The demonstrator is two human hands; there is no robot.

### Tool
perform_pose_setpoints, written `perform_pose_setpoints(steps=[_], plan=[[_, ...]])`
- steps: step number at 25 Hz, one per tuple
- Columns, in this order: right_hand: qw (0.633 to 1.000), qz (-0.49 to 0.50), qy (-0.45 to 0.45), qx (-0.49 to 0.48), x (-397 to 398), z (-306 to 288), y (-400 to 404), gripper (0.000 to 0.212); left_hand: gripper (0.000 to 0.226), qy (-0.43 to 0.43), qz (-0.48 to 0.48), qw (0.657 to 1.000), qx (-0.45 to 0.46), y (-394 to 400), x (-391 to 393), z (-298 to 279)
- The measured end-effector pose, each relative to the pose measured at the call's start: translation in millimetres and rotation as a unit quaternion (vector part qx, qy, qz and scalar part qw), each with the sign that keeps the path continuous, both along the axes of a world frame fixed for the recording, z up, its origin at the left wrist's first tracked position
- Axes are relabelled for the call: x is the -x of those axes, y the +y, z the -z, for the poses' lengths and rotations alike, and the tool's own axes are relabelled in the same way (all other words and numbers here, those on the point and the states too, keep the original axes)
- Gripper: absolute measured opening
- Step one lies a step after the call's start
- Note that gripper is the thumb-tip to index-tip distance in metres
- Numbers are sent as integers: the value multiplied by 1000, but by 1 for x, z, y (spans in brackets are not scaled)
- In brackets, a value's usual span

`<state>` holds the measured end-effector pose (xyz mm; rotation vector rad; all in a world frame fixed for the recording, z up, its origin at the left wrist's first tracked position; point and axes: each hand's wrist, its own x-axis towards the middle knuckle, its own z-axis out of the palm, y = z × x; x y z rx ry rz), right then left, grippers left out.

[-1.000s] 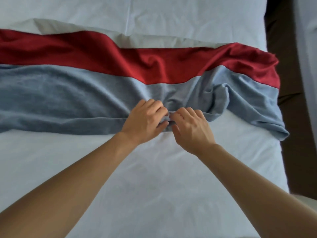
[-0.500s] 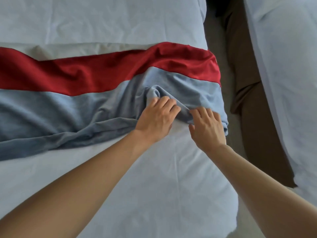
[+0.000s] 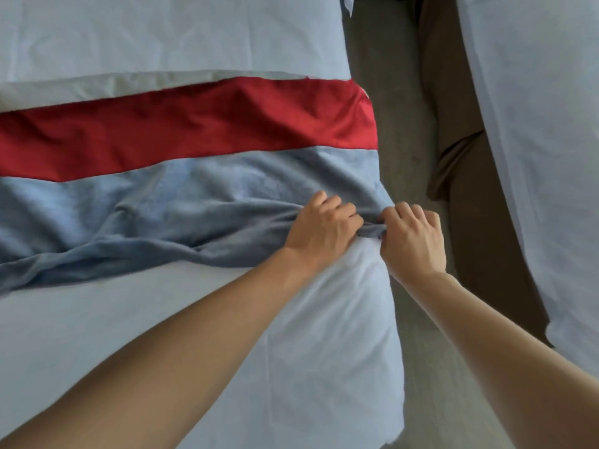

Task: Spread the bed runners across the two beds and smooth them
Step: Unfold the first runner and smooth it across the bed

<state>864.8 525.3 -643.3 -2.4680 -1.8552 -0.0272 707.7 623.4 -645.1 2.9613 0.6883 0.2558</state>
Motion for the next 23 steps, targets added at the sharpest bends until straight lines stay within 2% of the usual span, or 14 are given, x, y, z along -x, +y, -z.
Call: perform_pose_setpoints(steps=[3,8,11,15,18,21,23], plan=[[998,-40,41,-2,15,-3,-9,20,8,4,-12,1000,25,-13,-3,3],[988,-114,100,-34,71,-6,16,26,16,28,-39,999,25,-5,68,-9],[982,-154,100,-42,113,-3,32,12,5,26,-55,998,24,11,124,-10],[980,-184,70,7,135,-3,29,20,13,-10,-63,995,74,-11,147,0],[982,-180,36,40,148,-18,23,11,10,-31,-64,992,108,-20,149,1],[986,-158,40,42,211,-36,49,20,14,-54,-91,989,102,8,198,-18],[987,-153,47,33,269,-44,71,18,13,-69,-105,988,94,34,252,-32]])
